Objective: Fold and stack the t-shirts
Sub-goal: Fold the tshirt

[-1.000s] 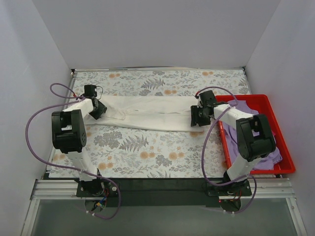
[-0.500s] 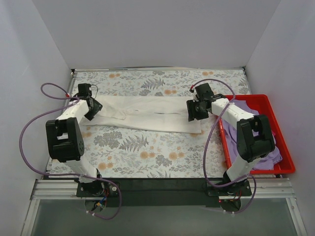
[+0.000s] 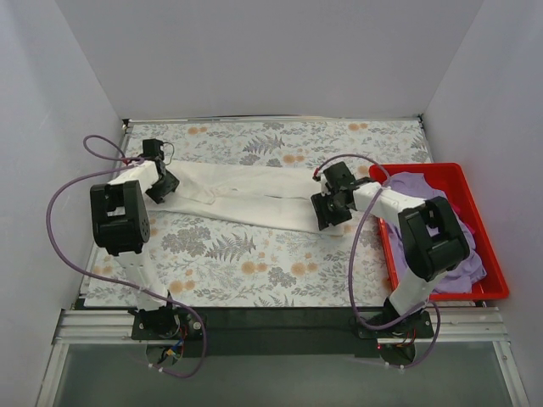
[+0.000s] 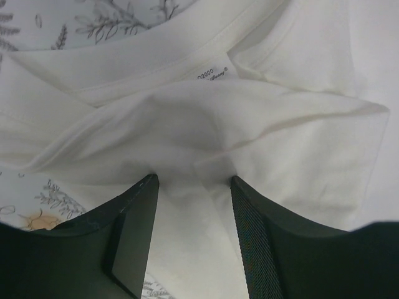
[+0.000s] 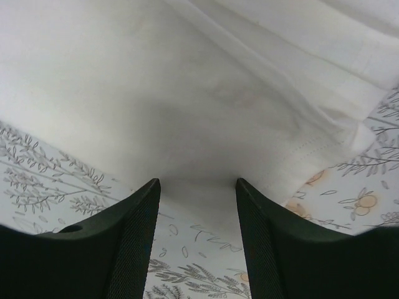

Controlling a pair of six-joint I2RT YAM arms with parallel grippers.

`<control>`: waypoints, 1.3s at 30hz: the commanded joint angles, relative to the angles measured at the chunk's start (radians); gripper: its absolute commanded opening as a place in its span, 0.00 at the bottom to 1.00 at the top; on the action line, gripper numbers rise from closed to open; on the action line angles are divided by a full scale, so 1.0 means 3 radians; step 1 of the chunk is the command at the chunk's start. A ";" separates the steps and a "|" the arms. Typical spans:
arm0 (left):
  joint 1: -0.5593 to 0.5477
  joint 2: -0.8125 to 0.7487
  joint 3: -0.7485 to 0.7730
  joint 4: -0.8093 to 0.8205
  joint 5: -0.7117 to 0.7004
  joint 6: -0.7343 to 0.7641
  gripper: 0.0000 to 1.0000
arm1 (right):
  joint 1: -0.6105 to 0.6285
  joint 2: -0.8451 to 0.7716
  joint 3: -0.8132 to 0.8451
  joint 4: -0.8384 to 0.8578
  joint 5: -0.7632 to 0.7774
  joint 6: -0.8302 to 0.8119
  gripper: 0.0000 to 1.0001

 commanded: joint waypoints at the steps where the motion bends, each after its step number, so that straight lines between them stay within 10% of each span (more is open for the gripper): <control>1: 0.0012 0.0329 0.0273 0.0013 -0.0169 0.0185 0.47 | 0.0198 -0.0075 -0.0392 -0.0318 -0.0263 -0.0012 0.50; 16: -0.0009 0.1914 0.2437 -0.0278 0.0036 0.1101 0.51 | 0.2178 -0.0015 -0.0041 -0.0957 -0.1225 -0.0257 0.50; 31: -0.0254 0.0724 0.2187 -0.0171 0.0123 0.0958 0.66 | 0.1084 -0.0143 0.0738 -0.1106 -0.0289 -0.0421 0.50; 39: -0.0862 0.0866 0.2258 -0.0023 0.0097 0.0999 0.50 | 0.0879 0.0174 0.0855 -0.0835 -0.0309 -0.0549 0.47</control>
